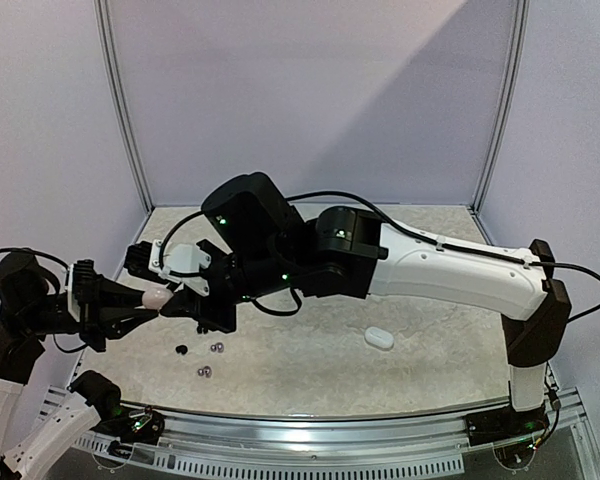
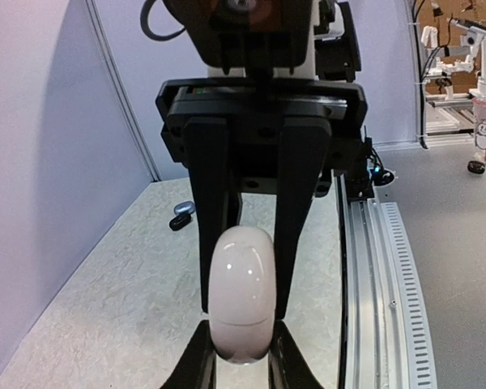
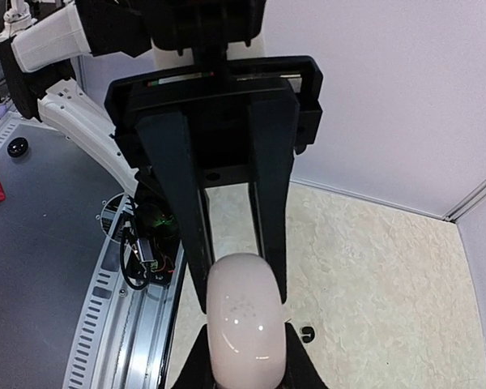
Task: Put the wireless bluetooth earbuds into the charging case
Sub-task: Pass from the left arm to the right, then place the charging case with the earbuds at the center of the board.
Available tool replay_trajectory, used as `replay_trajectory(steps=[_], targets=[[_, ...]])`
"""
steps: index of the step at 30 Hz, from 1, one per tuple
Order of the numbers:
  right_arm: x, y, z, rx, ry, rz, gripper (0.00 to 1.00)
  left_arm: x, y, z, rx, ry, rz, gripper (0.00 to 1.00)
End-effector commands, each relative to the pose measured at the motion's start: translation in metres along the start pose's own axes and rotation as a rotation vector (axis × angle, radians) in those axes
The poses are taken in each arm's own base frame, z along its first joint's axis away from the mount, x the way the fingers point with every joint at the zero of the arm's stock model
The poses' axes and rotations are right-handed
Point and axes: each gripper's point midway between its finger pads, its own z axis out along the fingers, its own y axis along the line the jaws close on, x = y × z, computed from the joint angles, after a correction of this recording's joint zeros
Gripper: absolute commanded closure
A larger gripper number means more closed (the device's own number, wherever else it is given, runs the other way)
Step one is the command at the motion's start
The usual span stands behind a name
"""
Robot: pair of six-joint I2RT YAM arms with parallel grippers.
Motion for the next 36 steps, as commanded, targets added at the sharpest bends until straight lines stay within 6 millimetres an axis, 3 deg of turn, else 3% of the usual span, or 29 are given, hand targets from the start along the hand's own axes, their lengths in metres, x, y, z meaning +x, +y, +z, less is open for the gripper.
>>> replay_trajectory(steps=[1, 2, 3, 5, 7, 9, 13, 16, 18, 25, 33, 36], targets=[[-0.012, -0.014, -0.013, 0.027, -0.046, 0.081, 1.00, 0.005, 0.019, 0.001, -0.097, 0.010, -0.030, 0.70], [-0.008, -0.027, -0.015, 0.048, -0.042, 0.146, 1.00, 0.005, 0.023, 0.000, -0.125, 0.009, -0.029, 0.07], [0.000, -0.043, -0.018, 0.079, -0.030, 0.199, 1.00, 0.006, 0.026, -0.001, -0.149, 0.007, -0.024, 0.02], [0.029, -0.080, -0.025, 0.147, 0.013, 0.398, 1.00, 0.004, 0.035, -0.004, -0.205, 0.004, -0.033, 0.01], [0.080, -0.123, -0.035, 0.192, 0.075, 0.642, 1.00, 0.004, 0.048, -0.008, -0.286, 0.005, -0.073, 0.01], [0.138, -0.145, -0.039, 0.147, 0.114, 0.964, 1.00, 0.009, 0.062, -0.013, -0.380, 0.009, -0.135, 0.01], [0.250, -0.161, -0.053, 0.114, 0.149, 1.456, 1.00, 0.026, 0.085, -0.026, -0.549, 0.047, -0.217, 0.01], [0.319, -0.161, -0.073, 0.218, 0.215, 1.585, 1.00, 0.037, 0.089, -0.031, -0.594, 0.077, -0.246, 0.01], [0.349, -0.162, -0.087, 0.251, 0.224, 1.632, 1.00, 0.041, 0.089, -0.032, -0.601, 0.088, -0.255, 0.01], [0.416, -0.154, -0.113, 0.325, 0.333, 1.725, 1.00, 0.046, 0.088, -0.032, -0.606, 0.089, -0.262, 0.01], [0.436, -0.145, -0.110, 0.293, 0.393, 1.761, 0.99, 0.045, 0.087, -0.033, -0.606, 0.086, -0.252, 0.01], [0.441, -0.142, -0.112, 0.308, 0.426, 1.758, 0.92, 0.045, 0.087, -0.033, -0.607, 0.088, -0.245, 0.01]])
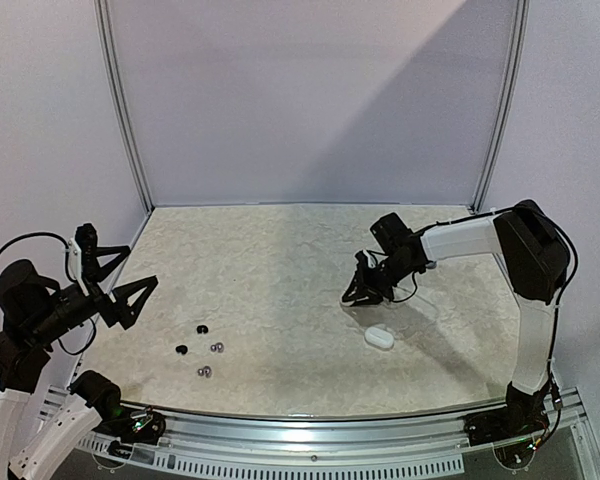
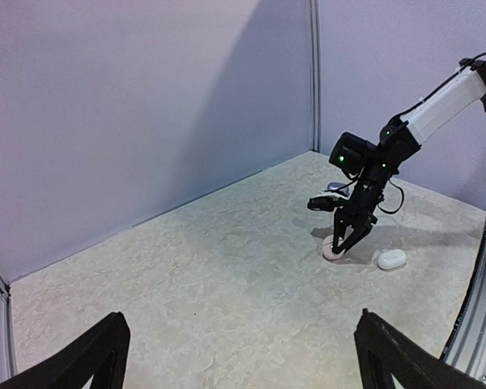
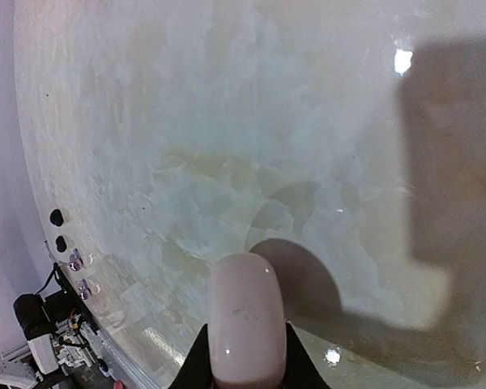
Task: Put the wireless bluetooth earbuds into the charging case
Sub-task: Place the charging case with the earbuds at the center of the board, then pick up the charging case from the center of the board.
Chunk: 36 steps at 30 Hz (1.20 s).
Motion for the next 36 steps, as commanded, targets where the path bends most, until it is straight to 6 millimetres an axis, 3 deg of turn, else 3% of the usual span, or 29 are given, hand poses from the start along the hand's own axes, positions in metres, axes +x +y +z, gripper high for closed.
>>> replay_trajectory(steps=[1, 6, 8, 13, 19, 23, 25, 30, 33, 36], targets=[[0.006, -0.012, 0.005, 0.044, 0.040, 0.001, 0.88, 0.008, 0.003, 0.000, -0.016, 0.017, -0.001, 0.01], [0.005, -0.021, 0.000, 0.122, 0.037, -0.006, 0.51, 0.011, 0.003, 0.001, -0.013, 0.023, -0.006, 0.01], [0.003, -0.022, -0.006, 0.159, 0.040, -0.019, 0.41, 0.011, 0.002, 0.001, -0.009, 0.022, -0.006, 0.01], [-0.012, -0.014, -0.033, 0.263, 0.014, -0.091, 0.30, 0.012, 0.001, 0.001, -0.005, 0.025, -0.004, 0.01], [-0.041, -0.011, -0.093, 0.518, -0.045, -0.286, 0.31, 0.012, 0.001, 0.002, -0.002, 0.027, 0.012, 0.01], [-0.073, -0.045, -0.154, 0.938, -0.107, -0.458, 0.49, 0.011, 0.001, 0.003, 0.005, 0.028, 0.020, 0.01], [-0.081, -0.064, -0.175, 1.116, -0.074, -0.524, 0.51, 0.011, -0.001, 0.003, 0.018, 0.030, 0.025, 0.01], [-0.087, -0.092, -0.149, 1.048, 0.111, -0.675, 0.42, 0.014, -0.004, 0.005, 0.039, 0.037, 0.027, 0.01], [-0.102, -0.094, -0.136, 0.972, 0.105, -0.751, 0.25, 0.015, -0.004, 0.006, 0.041, 0.042, 0.026, 0.01], [-0.123, -0.093, -0.136, 0.924, 0.055, -0.773, 0.20, 0.016, -0.004, 0.006, 0.047, 0.055, 0.024, 0.01]])
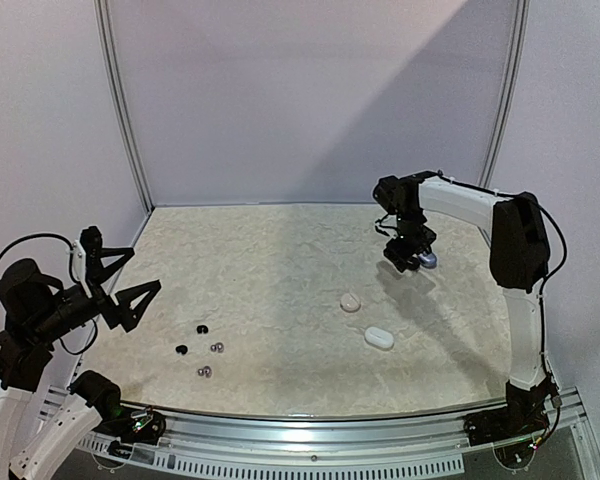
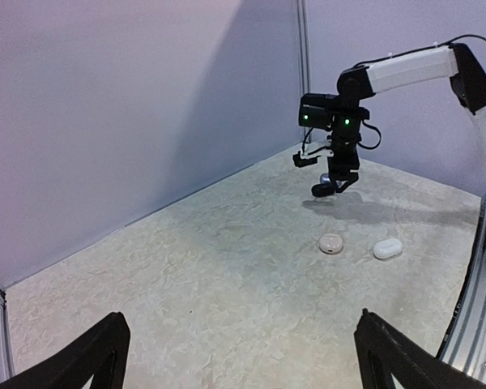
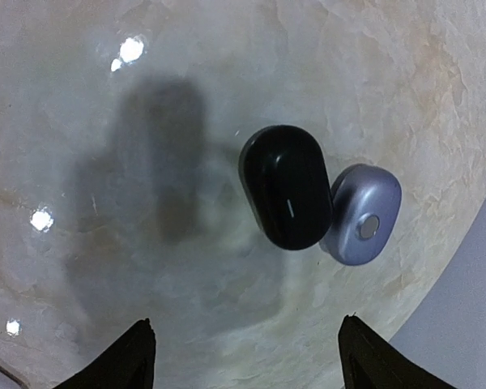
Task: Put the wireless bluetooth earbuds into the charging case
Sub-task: Pick up the charging case from the center of the board.
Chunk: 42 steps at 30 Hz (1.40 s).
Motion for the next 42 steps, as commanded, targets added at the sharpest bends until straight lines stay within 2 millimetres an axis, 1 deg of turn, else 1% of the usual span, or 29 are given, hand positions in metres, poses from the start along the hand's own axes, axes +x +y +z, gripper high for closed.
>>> replay_trajectory(steps=[1, 4, 5, 7, 9, 11, 15, 18, 21, 24, 27, 32, 34, 39, 40, 42], targets=[[-0.029, -0.016, 0.005, -0.040, -0.112, -0.073, 0.20, 0.012, 0.000, 0.004, 0.013, 0.046, -0.005, 0.01], [-0.040, -0.018, 0.012, -0.101, -0.168, -0.067, 0.23, 0.014, 0.001, 0.005, 0.010, 0.053, -0.007, 0.01], [-0.043, -0.014, 0.013, -0.126, -0.179, -0.073, 0.25, 0.014, 0.002, 0.006, 0.008, 0.054, -0.009, 0.01], [-0.045, -0.006, 0.022, -0.169, -0.182, -0.100, 0.30, 0.014, 0.003, 0.007, 0.008, 0.054, -0.007, 0.01], [-0.046, -0.002, 0.031, -0.181, -0.175, -0.119, 0.36, 0.015, 0.005, 0.009, 0.003, 0.055, -0.008, 0.01], [-0.045, -0.002, 0.041, -0.188, -0.159, -0.123, 0.38, 0.015, 0.005, 0.010, 0.007, 0.058, -0.010, 0.01], [-0.041, -0.009, 0.061, -0.194, -0.118, -0.105, 0.39, 0.017, 0.005, 0.012, 0.014, 0.063, -0.020, 0.01], [-0.033, -0.009, 0.075, -0.195, -0.076, -0.104, 0.38, 0.017, 0.005, 0.012, 0.016, 0.066, -0.023, 0.01], [-0.029, -0.005, 0.084, -0.205, -0.055, -0.110, 0.35, 0.019, 0.005, 0.012, 0.016, 0.069, -0.026, 0.01], [-0.027, -0.002, 0.089, -0.213, -0.044, -0.114, 0.35, 0.019, 0.005, 0.013, 0.018, 0.068, -0.029, 0.01], [-0.029, -0.003, 0.090, -0.220, -0.051, -0.108, 0.36, 0.018, 0.005, 0.014, 0.022, 0.066, -0.032, 0.01], [-0.027, -0.010, 0.087, -0.237, -0.051, -0.057, 0.51, 0.021, 0.005, 0.014, 0.023, 0.070, -0.039, 0.01], [-0.024, -0.009, 0.084, -0.247, -0.045, -0.055, 0.54, 0.020, 0.004, 0.014, 0.024, 0.067, -0.038, 0.01], [-0.020, -0.007, 0.071, -0.276, -0.052, -0.049, 0.53, 0.021, 0.004, 0.015, 0.028, 0.063, -0.042, 0.01], [-0.019, -0.008, 0.069, -0.275, -0.048, -0.044, 0.52, 0.020, 0.004, 0.015, 0.028, 0.060, -0.041, 0.01], [-0.014, -0.008, 0.068, -0.273, -0.030, -0.038, 0.46, 0.020, 0.003, 0.015, 0.030, 0.061, -0.040, 0.01]])
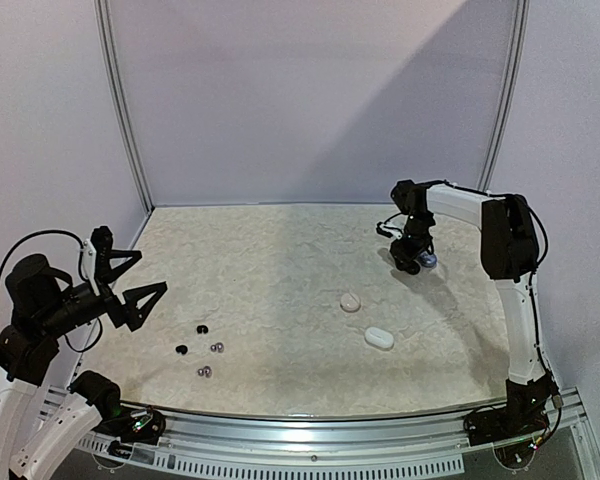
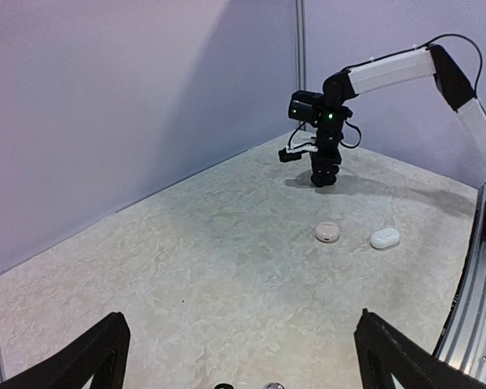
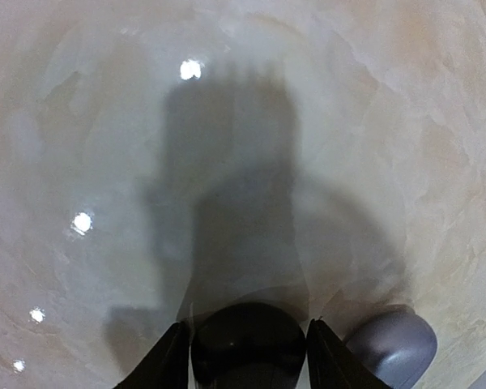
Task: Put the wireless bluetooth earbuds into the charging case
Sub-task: Pick up the charging case from the center of the board.
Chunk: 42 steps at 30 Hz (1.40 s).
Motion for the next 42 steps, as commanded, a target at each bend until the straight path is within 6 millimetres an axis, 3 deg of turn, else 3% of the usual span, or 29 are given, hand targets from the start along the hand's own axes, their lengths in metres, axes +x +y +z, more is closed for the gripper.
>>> replay_trajectory(steps=[1, 5, 12, 17, 19, 22, 25, 27, 28, 30, 34, 37, 40, 42], targets=[[0.020, 0.007, -0.004, -0.036, 0.060, 0.031, 0.44, 0.004, 0.001, 0.003, 0.004, 0.008, -0.015, 0.01], [0.028, 0.009, -0.001, -0.043, 0.068, 0.058, 0.47, 0.006, 0.001, 0.003, 0.005, 0.011, -0.016, 0.01], [0.037, 0.016, 0.007, -0.073, 0.092, 0.117, 0.75, 0.005, 0.003, 0.004, 0.000, 0.040, -0.068, 0.01], [0.022, 0.014, -0.012, -0.070, 0.018, 0.198, 0.84, -0.002, 0.007, 0.004, 0.000, 0.159, 0.003, 0.01], [0.015, 0.014, -0.025, -0.061, -0.019, 0.227, 0.86, 0.006, 0.003, 0.005, 0.074, 0.310, 0.072, 0.01], [0.003, 0.019, -0.055, -0.016, -0.080, 0.235, 0.87, 0.055, 0.008, -0.003, 0.198, 0.712, 0.171, 0.01], [-0.007, 0.037, -0.079, 0.027, -0.125, 0.191, 0.87, 0.102, 0.016, -0.031, 0.388, 1.148, 0.203, 0.01], [-0.014, 0.053, -0.096, 0.054, -0.162, 0.152, 0.87, 0.117, 0.020, -0.041, 0.505, 1.353, 0.173, 0.12], [-0.016, 0.061, -0.100, 0.062, -0.172, 0.133, 0.87, 0.119, 0.026, -0.038, 0.524, 1.399, 0.172, 0.20], [-0.018, 0.075, -0.105, 0.069, -0.191, 0.110, 0.87, 0.128, 0.037, -0.018, 0.515, 1.391, 0.218, 0.27], [-0.017, 0.101, -0.114, 0.048, -0.222, 0.089, 0.87, 0.150, 0.052, 0.039, 0.469, 1.245, 0.445, 0.29], [-0.011, 0.115, -0.112, 0.048, -0.209, 0.079, 0.87, 0.171, 0.039, 0.064, 0.565, 1.193, 0.476, 0.36], [-0.003, 0.124, -0.111, 0.042, -0.200, 0.079, 0.87, 0.195, 0.022, 0.076, 0.710, 1.169, 0.490, 0.38], [0.002, 0.128, -0.109, 0.038, -0.202, 0.092, 0.87, 0.212, 0.023, 0.082, 0.741, 1.189, 0.542, 0.38]])
